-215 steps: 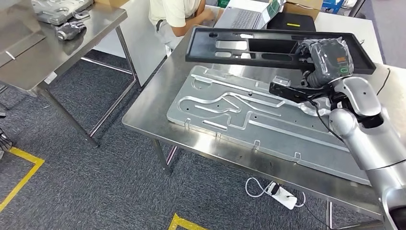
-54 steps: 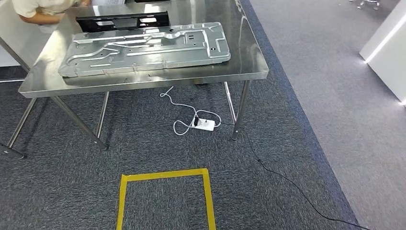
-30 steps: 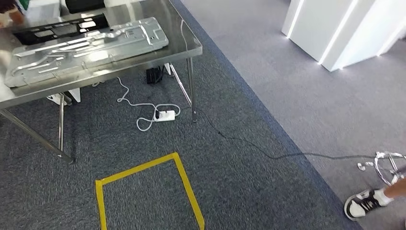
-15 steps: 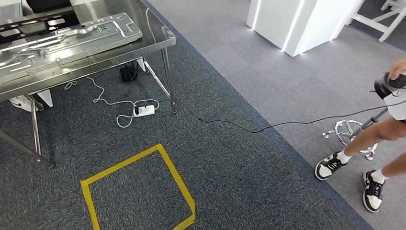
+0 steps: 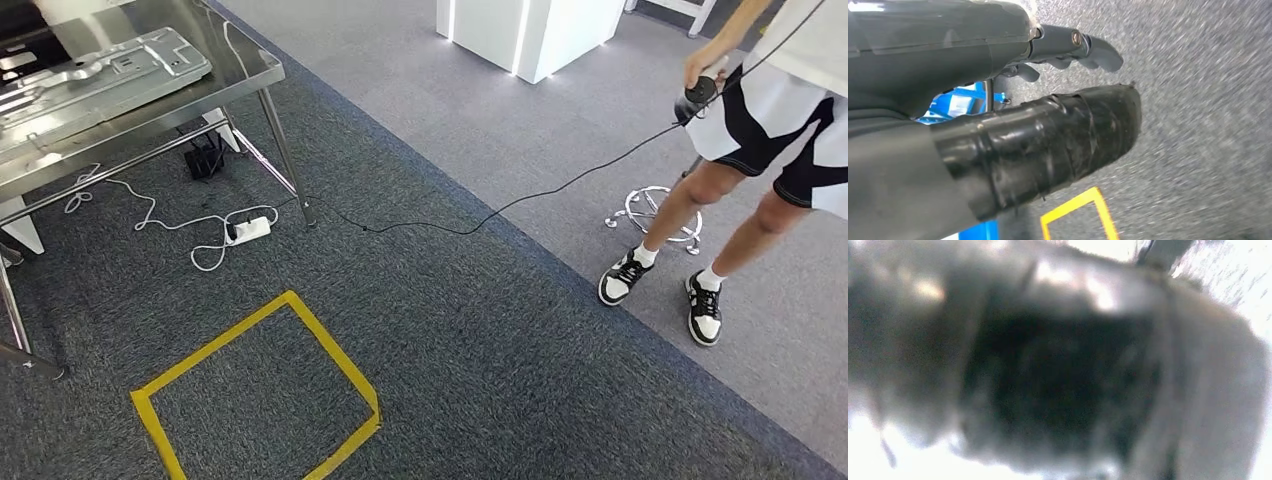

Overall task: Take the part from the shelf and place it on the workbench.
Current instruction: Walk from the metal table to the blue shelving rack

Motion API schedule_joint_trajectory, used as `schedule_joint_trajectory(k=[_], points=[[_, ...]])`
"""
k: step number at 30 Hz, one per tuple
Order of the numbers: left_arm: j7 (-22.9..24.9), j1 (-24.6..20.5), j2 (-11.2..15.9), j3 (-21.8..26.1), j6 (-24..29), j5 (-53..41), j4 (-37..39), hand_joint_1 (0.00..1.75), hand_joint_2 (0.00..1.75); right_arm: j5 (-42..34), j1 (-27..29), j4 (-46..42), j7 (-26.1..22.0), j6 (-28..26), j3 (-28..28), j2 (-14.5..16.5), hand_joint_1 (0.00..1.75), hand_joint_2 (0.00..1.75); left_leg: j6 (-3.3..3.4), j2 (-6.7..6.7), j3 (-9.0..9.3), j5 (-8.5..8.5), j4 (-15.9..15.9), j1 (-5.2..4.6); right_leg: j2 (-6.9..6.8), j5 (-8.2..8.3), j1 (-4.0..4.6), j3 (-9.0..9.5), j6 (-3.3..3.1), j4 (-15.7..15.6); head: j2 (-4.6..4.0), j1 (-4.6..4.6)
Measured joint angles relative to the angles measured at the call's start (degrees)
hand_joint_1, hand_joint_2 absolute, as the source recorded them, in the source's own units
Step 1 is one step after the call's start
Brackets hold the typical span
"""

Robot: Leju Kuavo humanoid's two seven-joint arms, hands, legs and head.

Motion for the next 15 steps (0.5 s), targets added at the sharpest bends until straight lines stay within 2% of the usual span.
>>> schedule_joint_trajectory(k=[1, 2, 3, 4, 5, 6, 7, 8, 9, 10, 11, 12, 13, 14, 15], points=[[-0.05, 0.08, -0.14, 0.01, 0.03, 0.04, 0.07, 0.0, 0.0, -0.02, -0.04, 0.01, 0.05, 0.01, -0.01, -0.04, 0.0, 0.0, 0.01, -0.79, -0.55, -2.5, 3.36, 0.02, 0.57, 0.82, 0.13, -1.06, -0.17, 0.06, 0.0, 0.02], [-0.07, 0.13, -0.23, 0.01, 0.03, 0.11, 0.11, 0.0, 0.0, -0.04, 0.0, 0.01, 0.05, 0.02, -0.01, -0.07, 0.0, 0.0, 0.11, -1.06, -0.73, -3.59, 6.18, 0.01, 1.22, 1.63, 0.26, -2.18, -0.19, 0.16, 0.0, 0.01], [-0.07, 0.12, -0.3, 0.02, 0.03, 0.17, 0.14, 0.0, 0.0, -0.06, 0.02, 0.02, 0.06, 0.04, -0.01, -0.07, 0.0, 0.0, 0.3, -1.17, -0.27, -3.18, 7.71, 0.01, 1.93, 2.45, 0.36, -3.32, -0.15, 0.34, 0.0, 0.01], [-0.08, 0.07, -0.33, 0.02, 0.02, 0.22, 0.15, 0.0, 0.0, -0.07, 0.04, 0.03, 0.07, 0.07, -0.01, -0.08, 0.0, 0.0, 0.52, -1.3, 1.0, -1.64, 7.44, -0.01, 2.62, 3.23, 0.41, -4.47, -0.06, 0.59, 0.0, 0.01], [-0.08, -0.01, -0.33, 0.01, 0.02, 0.25, 0.15, 0.0, 0.0, -0.07, 0.04, 0.03, 0.08, 0.09, -0.01, -0.07, 0.0, 0.0, 0.81, -1.7, 3.22, 0.27, 5.21, -0.02, 3.32, 3.95, 0.4, -5.59, 0.05, 0.9, 0.0, 0.0], [-0.09, -0.08, -0.33, 0.01, 0.01, 0.25, 0.15, 0.0, 0.0, -0.07, 0.0, 0.03, 0.08, 0.1, -0.01, -0.05, 0.0, 0.0, 1.17, -2.88, 6.25, 1.55, 1.47, -0.04, 3.98, 4.61, 0.34, -6.55, 0.21, 1.24, 0.0, -0.01], [-0.1, -0.13, -0.32, 0.01, 0.01, 0.27, 0.15, 0.0, 0.0, -0.07, -0.07, 0.03, 0.08, 0.14, -0.01, -0.04, 0.0, 0.0, 1.54, -4.28, 9.46, 1.78, -3.14, -0.1, 4.63, 5.2, 0.35, -7.33, 0.44, 1.54, 0.0, -0.01], [-0.11, -0.16, -0.32, 0.01, -0.02, 0.28, 0.16, 0.0, 0.0, -0.08, -0.12, 0.03, 0.08, 0.19, -0.01, -0.02, 0.0, 0.0, 1.8, -5.49, 11.99, 1.32, -7.05, -0.19, 5.22, 5.78, 0.35, -7.86, 0.75, 1.68, 0.0, 0.01], [-0.15, -0.19, -0.32, 0.02, -0.08, 0.29, 0.16, 0.0, 0.0, -0.09, -0.17, 0.03, 0.08, 0.25, -0.01, -0.01, 0.0, 0.0, 2.04, -6.23, 13.54, 0.6, -9.73, -0.32, 5.82, 6.38, 0.31, -8.17, 1.14, 1.62, 0.0, 0.01], [-0.24, -0.26, -0.32, 0.02, -0.17, 0.28, 0.18, 0.0, 0.0, -0.11, -0.13, 0.04, 0.08, 0.31, -0.01, -0.01, 0.0, 0.0, 2.25, -6.0, 14.09, 0.29, -11.12, -0.48, 6.47, 7.01, 0.33, -8.34, 1.6, 1.4, 0.0, 0.02], [-0.37, -0.31, -0.36, 0.01, -0.28, 0.25, 0.23, 0.0, 0.44, -0.18, -0.02, 0.09, 0.1, 0.42, -0.01, -0.03, 0.0, 0.0, 2.51, -5.3, 13.95, 0.64, -11.5, -0.39, 7.02, 7.63, 0.22, -8.47, 2.02, 1.14, 0.0, 0.04], [-0.52, -0.38, -0.39, 0.01, -0.36, 0.2, 0.28, 0.0, 0.87, -0.29, 0.07, 0.14, 0.12, 0.59, -0.02, -0.09, 0.0, 0.0, 2.89, -4.47, 13.73, 1.23, -11.75, -0.32, 6.89, 7.61, 0.19, -8.75, 2.3, 1.29, 0.0, 0.06], [-0.68, -0.42, -0.42, 0.0, -0.41, 0.16, 0.34, 0.0, 1.31, -0.44, 0.12, 0.19, 0.12, 0.81, -0.02, -0.15, 0.0, 0.0, 3.36, -3.64, 13.39, 1.9, -12.0, -0.23, 6.14, 6.62, 0.2, -9.31, 2.45, 2.35, 0.0, 0.13], [-0.82, -0.37, -0.44, 0.01, -0.43, 0.14, 0.39, 0.0, 1.75, -0.61, 0.13, 0.23, 0.13, 1.07, -0.03, -0.2, 0.0, 0.0, 3.69, -2.75, 12.91, 2.56, -12.19, -0.13, 4.94, 4.64, 0.17, -10.23, 2.53, 4.67, 0.0, 0.21], [-0.91, -0.27, -0.43, 0.01, -0.4, 0.12, 0.42, 0.0, 1.75, -0.75, 0.08, 0.23, 0.12, 1.27, -0.03, -0.23, 0.0, 0.0, 3.89, -1.83, 12.31, 3.02, -12.16, -0.27, 3.54, 1.85, 0.13, -11.46, 2.62, 8.22, 0.0, 0.26]])
